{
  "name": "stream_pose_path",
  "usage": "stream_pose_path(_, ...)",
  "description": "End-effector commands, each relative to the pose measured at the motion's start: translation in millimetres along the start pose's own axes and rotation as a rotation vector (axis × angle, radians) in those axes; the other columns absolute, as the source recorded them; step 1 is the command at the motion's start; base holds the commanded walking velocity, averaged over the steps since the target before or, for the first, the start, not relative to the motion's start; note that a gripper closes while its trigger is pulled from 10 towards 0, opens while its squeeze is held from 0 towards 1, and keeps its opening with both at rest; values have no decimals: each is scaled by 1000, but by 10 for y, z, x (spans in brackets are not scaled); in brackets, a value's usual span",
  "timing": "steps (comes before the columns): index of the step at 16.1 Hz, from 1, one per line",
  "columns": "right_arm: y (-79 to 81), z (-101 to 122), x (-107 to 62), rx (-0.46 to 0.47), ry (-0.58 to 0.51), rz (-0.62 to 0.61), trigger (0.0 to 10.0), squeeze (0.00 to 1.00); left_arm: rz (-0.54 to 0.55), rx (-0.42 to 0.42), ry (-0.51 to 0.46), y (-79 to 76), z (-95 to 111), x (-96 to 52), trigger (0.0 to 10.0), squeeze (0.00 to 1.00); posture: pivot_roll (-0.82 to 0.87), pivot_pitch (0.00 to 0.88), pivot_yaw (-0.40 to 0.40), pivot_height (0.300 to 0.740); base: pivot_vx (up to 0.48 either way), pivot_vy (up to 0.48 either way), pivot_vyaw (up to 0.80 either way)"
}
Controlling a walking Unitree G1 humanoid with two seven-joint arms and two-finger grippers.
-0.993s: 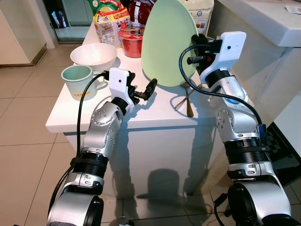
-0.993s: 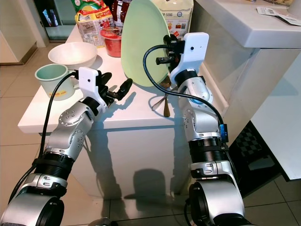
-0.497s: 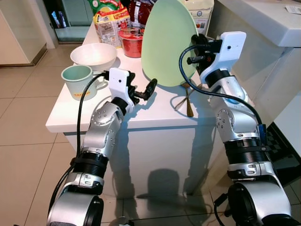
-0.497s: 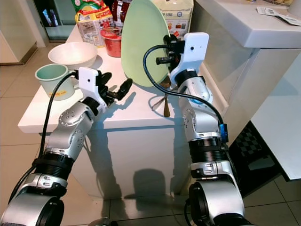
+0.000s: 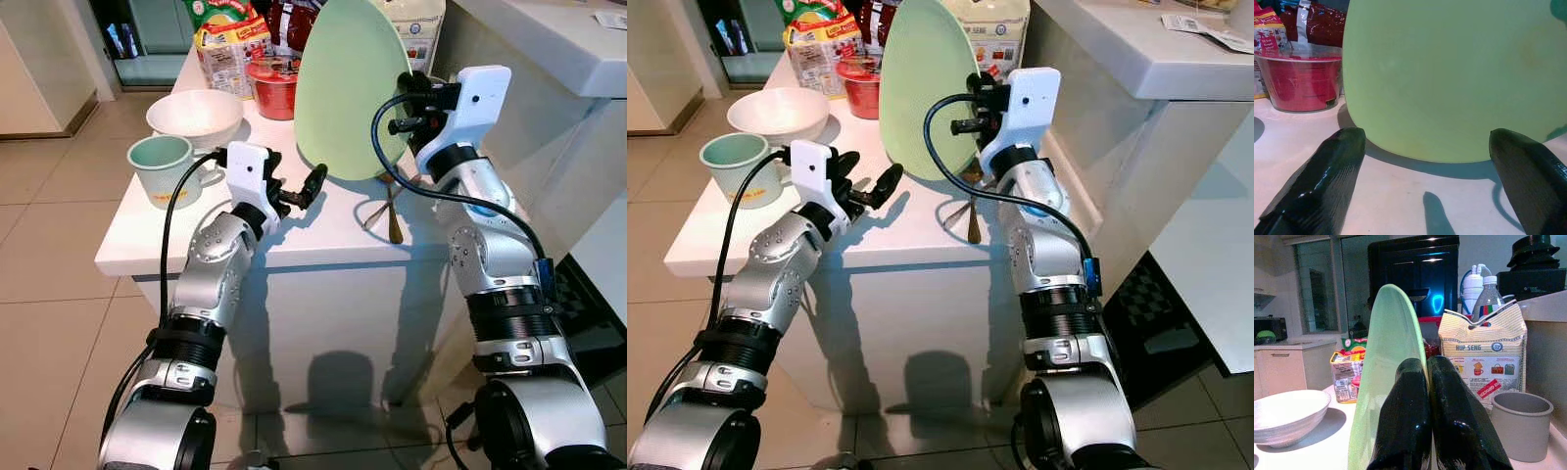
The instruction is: Setting the table
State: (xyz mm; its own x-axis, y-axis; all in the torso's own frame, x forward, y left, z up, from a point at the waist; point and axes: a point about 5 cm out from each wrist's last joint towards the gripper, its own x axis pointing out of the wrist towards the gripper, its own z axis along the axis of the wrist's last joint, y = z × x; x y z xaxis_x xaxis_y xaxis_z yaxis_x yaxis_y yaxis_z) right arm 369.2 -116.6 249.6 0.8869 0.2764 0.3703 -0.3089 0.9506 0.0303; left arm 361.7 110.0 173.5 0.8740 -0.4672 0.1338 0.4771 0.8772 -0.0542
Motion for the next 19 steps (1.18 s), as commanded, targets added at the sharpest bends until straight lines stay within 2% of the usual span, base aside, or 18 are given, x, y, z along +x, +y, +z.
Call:
stream_pose_path(1,0,165,36,-23,-81,5,10000,0,6,3,7,18,-13,-19,10000,0,36,0,-4,740,0,0,0)
stream_pose_path(6,-31,149,-6,-41,-78,0,10000,0,17,13,-25,84,71,-86,10000,0,44,0,-7,740,0,0,0)
stream_pose_path(8,-48,140,-13,-36,-72,-2,10000,0,29,-27,-14,77,56,-70,10000,0,43,0,-9,740,-396,0,0)
stream_pose_path(12,-18,123,-6,-27,-68,3,10000,0,24,-33,-16,70,58,-76,10000,0,46,0,-5,740,-480,0,0)
stream_pose_path(19,-33,96,-22,-36,-59,-2,10000,0,25,-26,-5,68,54,-63,10000,0,38,0,1,740,0,0,0)
